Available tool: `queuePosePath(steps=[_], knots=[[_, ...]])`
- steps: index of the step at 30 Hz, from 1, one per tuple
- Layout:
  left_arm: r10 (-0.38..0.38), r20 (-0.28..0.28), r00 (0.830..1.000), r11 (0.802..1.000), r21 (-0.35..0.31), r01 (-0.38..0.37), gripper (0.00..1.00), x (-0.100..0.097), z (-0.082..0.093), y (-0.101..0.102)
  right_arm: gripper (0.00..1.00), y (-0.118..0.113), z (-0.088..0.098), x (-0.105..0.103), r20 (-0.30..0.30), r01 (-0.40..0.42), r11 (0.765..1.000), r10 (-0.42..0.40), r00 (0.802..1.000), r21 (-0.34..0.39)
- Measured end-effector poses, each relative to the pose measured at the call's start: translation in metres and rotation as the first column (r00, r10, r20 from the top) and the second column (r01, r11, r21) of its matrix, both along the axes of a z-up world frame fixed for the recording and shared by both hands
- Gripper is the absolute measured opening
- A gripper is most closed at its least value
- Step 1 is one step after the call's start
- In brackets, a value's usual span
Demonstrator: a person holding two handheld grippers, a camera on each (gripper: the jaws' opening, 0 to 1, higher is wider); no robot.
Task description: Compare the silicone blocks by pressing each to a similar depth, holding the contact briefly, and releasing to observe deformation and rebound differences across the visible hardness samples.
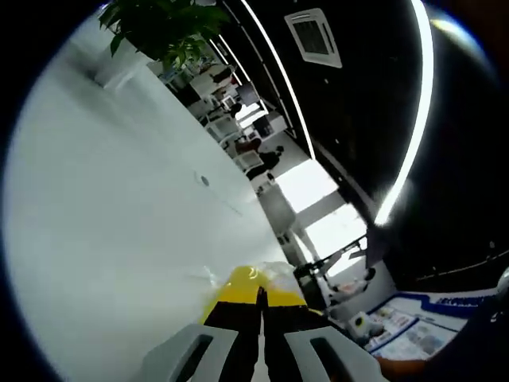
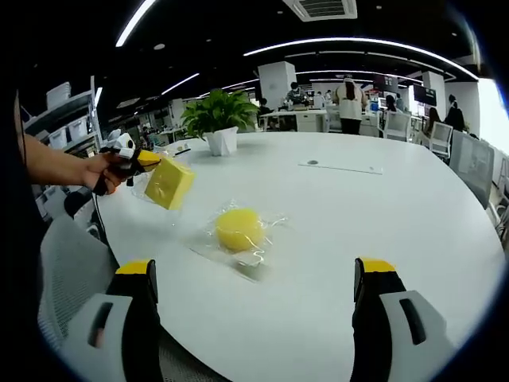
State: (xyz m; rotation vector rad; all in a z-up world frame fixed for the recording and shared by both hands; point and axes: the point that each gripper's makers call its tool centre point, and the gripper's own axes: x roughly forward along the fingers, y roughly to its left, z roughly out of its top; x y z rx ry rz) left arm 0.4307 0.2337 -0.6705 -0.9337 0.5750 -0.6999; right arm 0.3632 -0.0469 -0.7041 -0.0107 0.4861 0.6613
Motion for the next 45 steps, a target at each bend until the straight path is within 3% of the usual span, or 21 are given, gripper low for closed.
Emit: queuePosePath(steps=[12,17,19,21,24,26,29,33,35,40,41,45], knots=[[0.026,-0.044,0.999,0.999,0.022,-0.025,0.00,0.016,-0.019,0.010,0.96,-0.004,-0.004,-0.003,-0.014,0.022,1.000,-0.022,1.000,0.002],[0.036,-0.031,0.999,0.997,0.074,-0.033,0.00,0.019,-0.027,0.016,0.96,-0.007,-0.005,-0.003,-0.018,0.034,0.999,-0.034,0.999,0.007],[0.068,0.005,0.998,0.983,0.173,-0.068,0.00,0.025,-0.037,0.024,0.96,-0.008,-0.006,-0.003,-0.024,0.039,0.999,-0.039,0.999,0.012],[0.055,0.016,0.998,0.982,0.181,-0.057,0.00,0.025,-0.038,0.025,0.96,-0.008,-0.006,-0.003,-0.026,0.048,0.999,-0.047,0.999,0.019],[0.035,0.069,0.997,0.963,0.265,-0.052,0.00,0.029,-0.043,0.029,0.96,-0.009,-0.007,-0.003,-0.026,0.050,0.999,-0.049,0.998,0.019],[0.019,0.101,0.995,0.945,0.323,-0.050,0.00,0.031,-0.047,0.032,0.96,-0.008,-0.008,-0.003,-0.029,0.051,0.999,-0.050,0.998,0.020],[0.005,0.105,0.995,0.919,0.393,-0.046,0.00,0.033,-0.056,0.037,0.96,-0.007,-0.007,-0.004,-0.027,0.052,0.998,-0.052,0.998,0.020],[0.006,0.106,0.994,0.900,0.433,-0.052,0.00,0.035,-0.063,0.042,0.96,-0.007,-0.007,-0.004,-0.027,0.054,0.998,-0.053,0.998,0.022],[-0.024,0.104,0.994,0.873,0.486,-0.030,0.00,0.034,-0.072,0.045,0.96,-0.008,-0.008,-0.004,-0.029,0.057,0.998,-0.056,0.998,0.023],[-0.039,0.106,0.994,0.874,0.485,-0.017,0.00,0.035,-0.073,0.043,0.96,-0.011,-0.009,-0.006,-0.039,0.065,0.998,-0.064,0.997,0.022],[-0.048,0.110,0.993,0.861,0.509,-0.015,0.00,0.035,-0.077,0.046,0.96,-0.011,-0.010,-0.006,-0.045,0.064,0.998,-0.063,0.997,0.025],[-0.040,0.095,0.995,0.851,0.525,-0.016,0.00,0.039,-0.086,0.052,0.96,-0.011,-0.010,-0.005,-0.048,0.062,0.998,-0.061,0.997,0.021]])
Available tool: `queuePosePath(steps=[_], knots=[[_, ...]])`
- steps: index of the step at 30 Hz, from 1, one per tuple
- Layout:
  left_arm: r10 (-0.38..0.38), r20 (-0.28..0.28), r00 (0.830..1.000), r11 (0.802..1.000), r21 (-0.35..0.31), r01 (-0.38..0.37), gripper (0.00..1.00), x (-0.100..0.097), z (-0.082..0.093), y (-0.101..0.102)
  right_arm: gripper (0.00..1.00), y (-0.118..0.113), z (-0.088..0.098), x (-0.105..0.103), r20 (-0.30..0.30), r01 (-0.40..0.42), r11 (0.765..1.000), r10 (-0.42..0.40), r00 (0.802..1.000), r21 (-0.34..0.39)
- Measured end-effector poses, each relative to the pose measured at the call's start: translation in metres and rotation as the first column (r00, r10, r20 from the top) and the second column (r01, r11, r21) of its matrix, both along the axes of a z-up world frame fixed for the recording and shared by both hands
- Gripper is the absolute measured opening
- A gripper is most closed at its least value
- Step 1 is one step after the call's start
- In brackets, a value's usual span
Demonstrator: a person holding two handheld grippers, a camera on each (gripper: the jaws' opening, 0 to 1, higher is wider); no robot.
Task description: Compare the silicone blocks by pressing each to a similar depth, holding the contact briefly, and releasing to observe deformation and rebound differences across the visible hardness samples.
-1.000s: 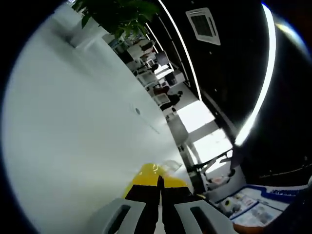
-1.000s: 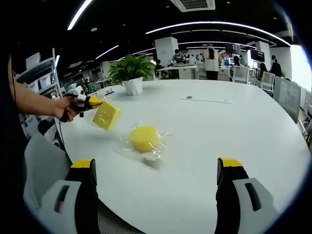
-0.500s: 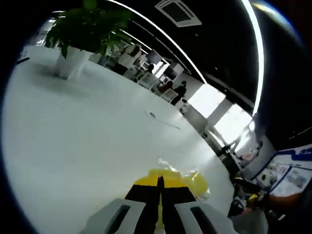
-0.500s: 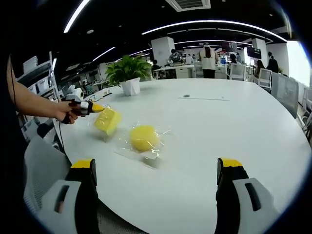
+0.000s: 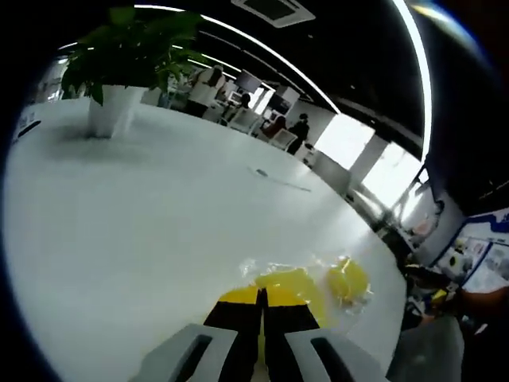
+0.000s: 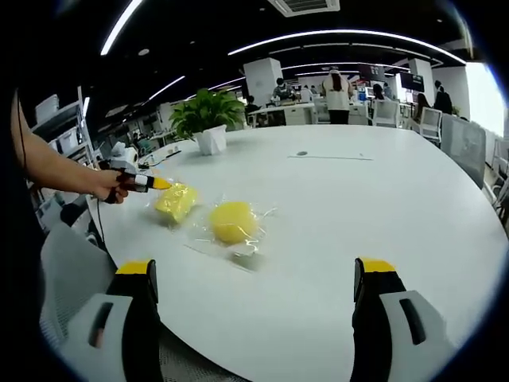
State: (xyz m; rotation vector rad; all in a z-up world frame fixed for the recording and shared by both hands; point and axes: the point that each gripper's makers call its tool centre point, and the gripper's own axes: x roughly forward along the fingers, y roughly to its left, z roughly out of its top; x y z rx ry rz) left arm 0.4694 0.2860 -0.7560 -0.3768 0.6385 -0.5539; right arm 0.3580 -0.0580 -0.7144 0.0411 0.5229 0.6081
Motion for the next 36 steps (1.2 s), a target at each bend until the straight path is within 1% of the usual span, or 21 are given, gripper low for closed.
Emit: queuePosePath(steps=[1,2,3,4,6,7,9,12,15,19,23,25,26,27,29,30,32,33,35,36], knots=[[0.000,0.002,1.000,1.000,0.008,0.000,0.00,-0.001,0.000,0.001,0.96,0.000,0.000,0.001,0.000,0.000,1.000,0.000,1.000,0.001],[-0.001,0.013,1.000,0.998,0.060,0.000,0.00,-0.002,-0.003,0.005,0.96,0.001,0.001,0.001,0.001,-0.001,1.000,0.001,1.000,0.000],[-0.020,0.035,0.999,0.993,0.116,0.016,0.00,-0.001,-0.006,0.009,0.96,0.001,0.001,0.002,0.002,-0.003,1.000,0.003,1.000,-0.002],[-0.045,0.037,0.998,0.985,0.166,0.039,0.00,-0.002,-0.011,0.010,0.96,0.001,0.001,0.003,0.000,-0.005,1.000,0.005,1.000,-0.002],[-0.073,0.031,0.997,0.981,0.180,0.066,0.00,-0.006,-0.013,0.005,0.96,0.002,0.000,0.004,-0.002,-0.008,1.000,0.008,1.000,-0.004],[-0.088,0.034,0.996,0.976,0.203,0.080,0.00,-0.006,-0.017,0.007,0.96,0.002,0.000,0.005,-0.004,-0.010,1.000,0.010,1.000,-0.006],[-0.105,0.057,0.993,0.969,0.231,0.089,0.00,-0.005,-0.018,0.007,0.96,0.003,0.000,0.006,-0.004,-0.014,1.000,0.014,1.000,-0.006],[-0.101,0.052,0.994,0.971,0.224,0.087,0.00,-0.003,-0.020,0.008,0.96,0.002,0.002,0.007,-0.001,-0.010,1.000,0.010,1.000,-0.003],[-0.121,0.066,0.990,0.965,0.242,0.102,0.00,-0.001,-0.020,0.007,0.96,0.002,0.002,0.008,0.001,-0.010,1.000,0.010,1.000,-0.004],[-0.120,0.066,0.991,0.963,0.250,0.100,0.00,0.001,-0.021,0.008,0.96,0.002,0.001,0.008,-0.002,-0.008,1.000,0.008,1.000,-0.004],[-0.103,0.074,0.992,0.966,0.245,0.083,0.01,0.001,-0.022,0.012,0.96,0.003,-0.002,0.006,-0.010,-0.007,1.000,0.007,1.000,-0.003],[-0.091,0.070,0.993,0.970,0.233,0.073,0.02,0.002,-0.021,0.011,0.96,0.003,-0.002,0.006,-0.012,-0.006,1.000,0.006,1.000,-0.002],[-0.050,0.053,0.997,0.977,0.212,0.037,0.04,0.003,-0.021,0.014,0.96,0.003,-0.003,0.006,-0.013,-0.006,1.000,0.006,1.000,-0.001],[-0.026,0.057,0.998,0.976,0.217,0.013,0.10,0.005,-0.021,0.019,0.96,0.003,-0.003,0.006,-0.014,-0.006,1.000,0.006,1.000,0.000],[0.025,0.063,0.998,0.981,0.193,-0.037,0.23,0.007,-0.021,0.028,0.96,0.003,-0.003,0.006,-0.012,-0.006,1.000,0.006,1.000,0.001],[0.060,0.050,0.997,0.982,0.175,-0.068,0.30,0.006,-0.021,0.033,0.96,0.004,-0.003,0.006,-0.012,-0.006,1.000,0.006,1.000,0.002],[0.079,0.049,0.996,0.984,0.157,-0.086,0.40,0.004,-0.021,0.038,0.96,0.004,-0.002,0.006,-0.010,-0.007,1.000,0.007,1.000,0.002],[0.090,0.051,0.995,0.984,0.149,-0.097,0.47,0.005,-0.020,0.041,0.96,0.004,-0.002,0.006,-0.009,-0.007,1.000,0.007,1.000,0.002],[0.129,0.043,0.991,0.987,0.091,-0.133,0.61,0.003,-0.015,0.044,0.96,0.004,-0.002,0.006,-0.010,-0.007,1.000,0.007,1.000,0.002],[0.140,0.032,0.990,0.986,0.084,-0.143,0.72,0.001,-0.015,0.048,0.96,0.003,-0.003,0.007,-0.009,-0.007,1.000,0.007,1.000,0.002]])
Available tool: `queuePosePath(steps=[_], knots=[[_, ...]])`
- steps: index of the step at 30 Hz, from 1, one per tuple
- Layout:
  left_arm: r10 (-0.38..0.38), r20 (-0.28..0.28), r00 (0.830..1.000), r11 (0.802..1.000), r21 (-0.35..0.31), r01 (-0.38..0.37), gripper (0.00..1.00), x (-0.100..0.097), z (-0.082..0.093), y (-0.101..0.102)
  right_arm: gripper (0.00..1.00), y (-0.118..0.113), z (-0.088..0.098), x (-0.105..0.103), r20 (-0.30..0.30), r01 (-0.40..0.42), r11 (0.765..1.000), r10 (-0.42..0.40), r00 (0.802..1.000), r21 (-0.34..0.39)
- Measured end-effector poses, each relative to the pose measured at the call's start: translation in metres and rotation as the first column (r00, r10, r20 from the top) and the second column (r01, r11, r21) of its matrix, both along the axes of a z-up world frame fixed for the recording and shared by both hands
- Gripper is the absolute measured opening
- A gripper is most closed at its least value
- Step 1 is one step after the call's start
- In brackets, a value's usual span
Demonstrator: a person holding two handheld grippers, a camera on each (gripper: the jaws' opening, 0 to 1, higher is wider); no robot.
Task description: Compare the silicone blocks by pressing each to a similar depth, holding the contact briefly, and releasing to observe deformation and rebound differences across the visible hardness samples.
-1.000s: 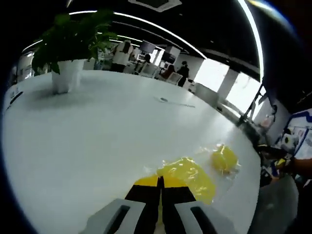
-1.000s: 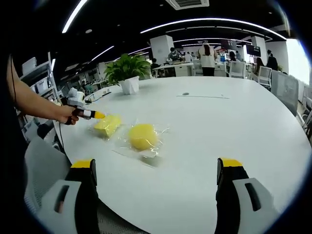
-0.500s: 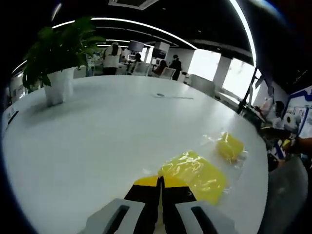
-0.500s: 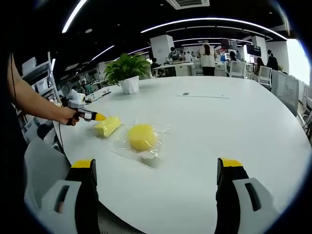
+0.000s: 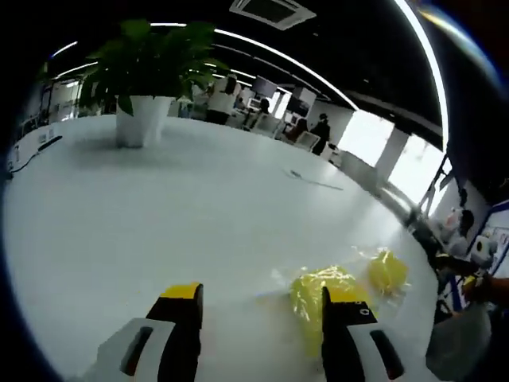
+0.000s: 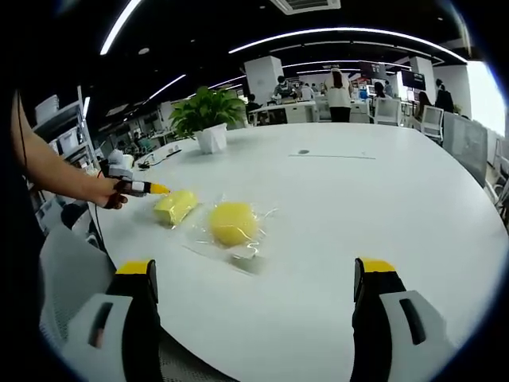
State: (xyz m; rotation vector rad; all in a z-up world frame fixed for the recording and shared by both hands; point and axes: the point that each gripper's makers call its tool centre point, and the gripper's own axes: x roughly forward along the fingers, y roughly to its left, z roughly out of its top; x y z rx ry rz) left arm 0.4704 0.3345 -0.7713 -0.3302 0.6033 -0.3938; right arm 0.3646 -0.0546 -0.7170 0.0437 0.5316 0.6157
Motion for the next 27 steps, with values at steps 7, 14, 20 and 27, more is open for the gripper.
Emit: queuePosePath(steps=[7,14,20,27], knots=[[0.001,0.071,0.997,1.000,-0.024,0.001,0.97,-0.012,0.021,0.010,0.96,0.000,0.006,0.004,0.013,-0.001,1.000,0.001,1.000,0.004],[-0.102,0.123,0.987,0.993,0.073,0.094,1.00,-0.033,0.036,0.000,0.96,0.000,0.010,0.009,0.025,-0.013,1.000,0.013,1.000,-0.003],[-0.144,0.158,0.977,0.985,0.115,0.127,1.00,-0.049,0.048,-0.005,0.96,0.001,0.013,0.015,0.035,-0.025,1.000,0.025,0.999,-0.004],[-0.153,0.201,0.968,0.982,0.138,0.127,1.00,-0.066,0.069,-0.006,0.96,0.003,0.015,0.020,0.044,-0.044,0.999,0.044,0.998,-0.008]])
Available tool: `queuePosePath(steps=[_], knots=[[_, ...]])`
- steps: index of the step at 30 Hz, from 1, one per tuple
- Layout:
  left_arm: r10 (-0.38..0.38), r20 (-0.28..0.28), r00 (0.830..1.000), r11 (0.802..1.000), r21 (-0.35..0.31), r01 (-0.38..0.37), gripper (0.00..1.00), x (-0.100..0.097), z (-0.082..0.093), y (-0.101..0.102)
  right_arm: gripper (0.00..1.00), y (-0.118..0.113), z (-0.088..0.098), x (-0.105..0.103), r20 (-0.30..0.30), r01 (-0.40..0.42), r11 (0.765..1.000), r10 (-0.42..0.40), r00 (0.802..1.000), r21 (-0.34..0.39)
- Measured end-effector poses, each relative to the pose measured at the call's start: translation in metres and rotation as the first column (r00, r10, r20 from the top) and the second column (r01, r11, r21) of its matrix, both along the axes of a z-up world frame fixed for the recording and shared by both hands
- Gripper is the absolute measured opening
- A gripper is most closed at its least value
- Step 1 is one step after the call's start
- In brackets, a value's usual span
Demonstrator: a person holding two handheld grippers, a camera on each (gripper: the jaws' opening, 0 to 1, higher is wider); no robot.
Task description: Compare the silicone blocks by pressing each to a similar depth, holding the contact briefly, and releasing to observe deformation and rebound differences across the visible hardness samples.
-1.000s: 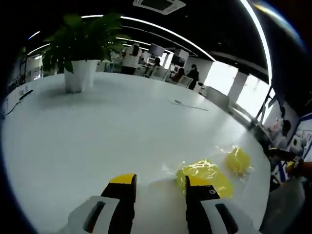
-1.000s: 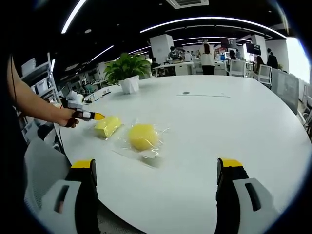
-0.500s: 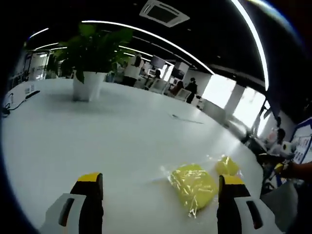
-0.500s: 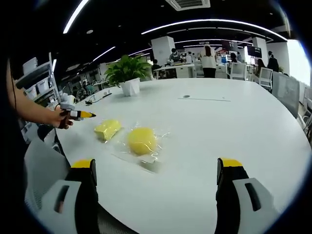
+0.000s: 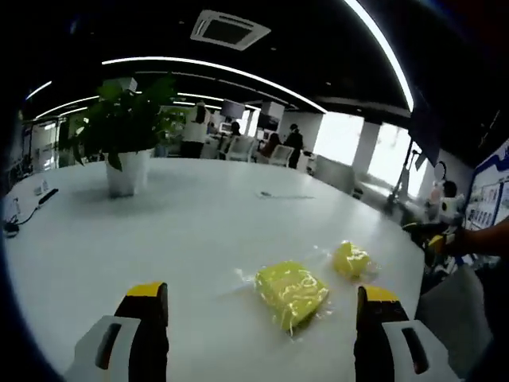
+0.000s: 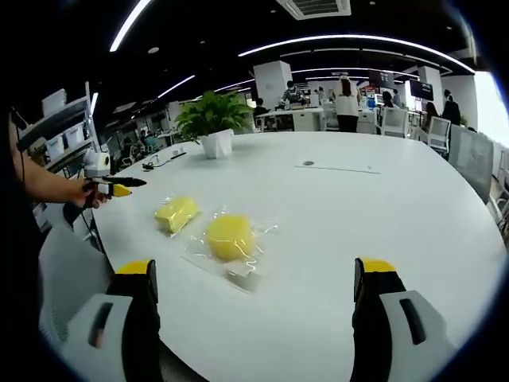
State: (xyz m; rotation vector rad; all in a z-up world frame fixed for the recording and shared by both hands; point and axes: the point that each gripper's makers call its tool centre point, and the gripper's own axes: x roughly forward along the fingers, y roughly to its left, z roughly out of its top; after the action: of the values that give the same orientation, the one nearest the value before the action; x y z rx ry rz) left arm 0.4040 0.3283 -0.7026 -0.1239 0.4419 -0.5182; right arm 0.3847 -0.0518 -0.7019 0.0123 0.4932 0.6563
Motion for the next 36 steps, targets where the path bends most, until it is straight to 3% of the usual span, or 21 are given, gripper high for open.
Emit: queuePosePath(steps=[7,17,36], knots=[[-0.011,0.028,1.000,1.000,0.022,0.010,1.00,-0.018,0.012,-0.001,0.96,0.002,0.000,0.001,0.005,-0.023,1.000,0.023,1.000,-0.002],[0.005,0.023,1.000,1.000,0.025,-0.006,1.00,-0.039,0.015,0.001,0.96,0.002,0.004,0.001,0.018,-0.052,0.999,0.052,0.998,-0.010],[0.016,0.010,1.000,0.999,0.035,-0.016,1.00,-0.049,0.018,-0.001,0.96,-0.002,0.002,-0.005,0.003,-0.073,0.997,0.073,0.997,-0.019]])
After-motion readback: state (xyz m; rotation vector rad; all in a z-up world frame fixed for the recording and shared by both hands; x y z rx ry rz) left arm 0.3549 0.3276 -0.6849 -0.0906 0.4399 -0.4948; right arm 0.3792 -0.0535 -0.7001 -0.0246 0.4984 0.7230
